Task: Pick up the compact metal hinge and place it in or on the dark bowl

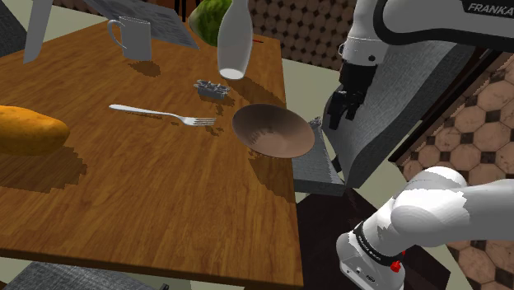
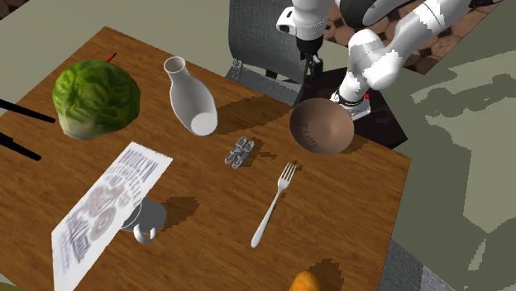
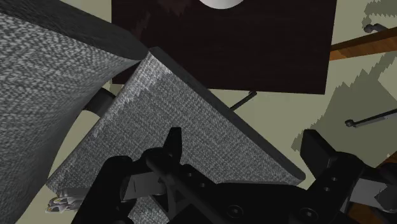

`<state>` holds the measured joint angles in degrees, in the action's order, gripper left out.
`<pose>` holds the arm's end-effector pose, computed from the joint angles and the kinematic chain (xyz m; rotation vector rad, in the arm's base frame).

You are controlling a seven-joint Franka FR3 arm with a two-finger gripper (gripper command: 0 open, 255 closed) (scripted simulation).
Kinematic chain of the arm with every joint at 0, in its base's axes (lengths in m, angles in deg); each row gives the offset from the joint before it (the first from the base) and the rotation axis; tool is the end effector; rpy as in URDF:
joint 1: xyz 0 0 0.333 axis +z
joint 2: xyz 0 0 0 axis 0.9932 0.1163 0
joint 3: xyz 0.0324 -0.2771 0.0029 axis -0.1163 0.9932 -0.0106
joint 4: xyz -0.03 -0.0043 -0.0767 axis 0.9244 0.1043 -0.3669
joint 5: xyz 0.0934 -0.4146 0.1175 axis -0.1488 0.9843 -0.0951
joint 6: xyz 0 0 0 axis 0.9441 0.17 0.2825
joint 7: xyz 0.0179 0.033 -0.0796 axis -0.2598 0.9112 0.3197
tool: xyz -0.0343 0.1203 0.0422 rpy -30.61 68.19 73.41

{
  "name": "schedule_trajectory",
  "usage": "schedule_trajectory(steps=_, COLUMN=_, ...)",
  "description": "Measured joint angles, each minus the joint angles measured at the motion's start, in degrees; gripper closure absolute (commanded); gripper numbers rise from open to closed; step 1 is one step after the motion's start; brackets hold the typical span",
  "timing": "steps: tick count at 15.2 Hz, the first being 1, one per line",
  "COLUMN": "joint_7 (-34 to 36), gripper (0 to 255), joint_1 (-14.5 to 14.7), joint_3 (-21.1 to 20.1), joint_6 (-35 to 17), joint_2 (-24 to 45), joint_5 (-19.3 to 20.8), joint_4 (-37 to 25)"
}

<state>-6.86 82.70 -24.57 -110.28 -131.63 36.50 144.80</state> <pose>0.3715 0.0194 0.4733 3.1144 0.0654 -0.3347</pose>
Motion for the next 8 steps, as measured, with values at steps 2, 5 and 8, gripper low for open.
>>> schedule_trajectory(steps=2, joint_7=-0.46, gripper=0, joint_1=0.14, joint_3=0.02, joint_6=-0.56, joint_2=1.07, joint_5=0.12, joint_4=-0.68)
schedule_trajectory(steps=5, joint_7=-1.82, gripper=0, joint_1=1.36, joint_3=-0.88, joint_6=-3.02, joint_2=5.53, joint_5=-0.08, joint_4=-3.62)
schedule_trajectory(steps=8, joint_7=-3.35, gripper=0, joint_1=2.65, joint_3=-1.96, joint_6=-5.59, joint_2=11.49, joint_5=-0.15, joint_4=-8.12)
